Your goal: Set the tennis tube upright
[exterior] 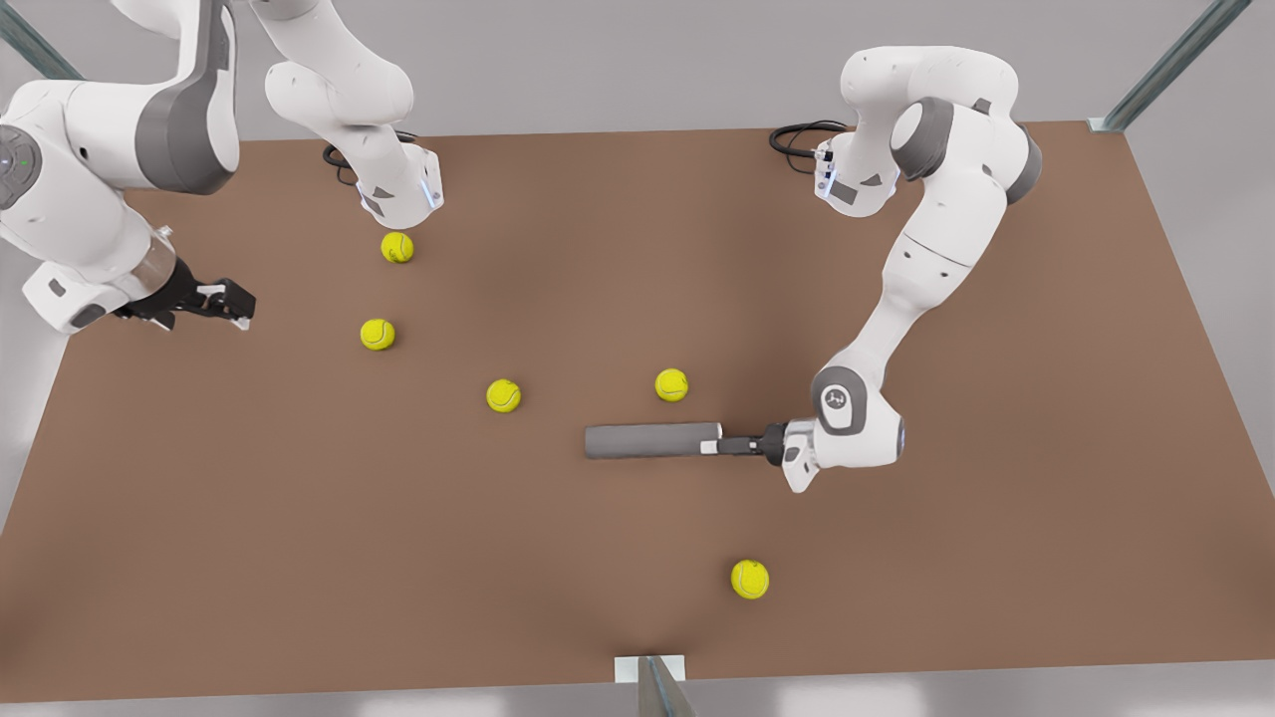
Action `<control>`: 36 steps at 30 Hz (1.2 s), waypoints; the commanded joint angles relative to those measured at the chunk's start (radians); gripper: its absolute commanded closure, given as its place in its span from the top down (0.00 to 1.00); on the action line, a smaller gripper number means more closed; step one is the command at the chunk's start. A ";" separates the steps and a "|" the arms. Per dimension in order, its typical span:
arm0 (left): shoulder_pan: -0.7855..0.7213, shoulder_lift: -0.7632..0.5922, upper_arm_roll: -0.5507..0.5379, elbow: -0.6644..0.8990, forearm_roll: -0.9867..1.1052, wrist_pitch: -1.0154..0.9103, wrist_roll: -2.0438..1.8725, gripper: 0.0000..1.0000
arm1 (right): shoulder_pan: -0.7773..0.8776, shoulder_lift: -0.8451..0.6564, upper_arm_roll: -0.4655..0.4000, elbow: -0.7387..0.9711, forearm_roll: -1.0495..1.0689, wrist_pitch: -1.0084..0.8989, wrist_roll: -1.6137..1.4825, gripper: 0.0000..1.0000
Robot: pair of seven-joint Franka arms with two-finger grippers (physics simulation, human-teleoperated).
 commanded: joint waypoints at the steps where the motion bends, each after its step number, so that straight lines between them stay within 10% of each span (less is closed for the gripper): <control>1: 0.000 -0.001 -0.001 -0.005 -0.001 0.000 0.000 0.99 | 0.060 0.000 0.000 0.000 -0.001 0.001 0.001 1.00; 36: 0.009 0.002 -0.042 -0.060 -0.199 0.045 0.104 0.98 | 0.069 0.023 0.014 -0.001 0.006 -0.008 0.041 1.00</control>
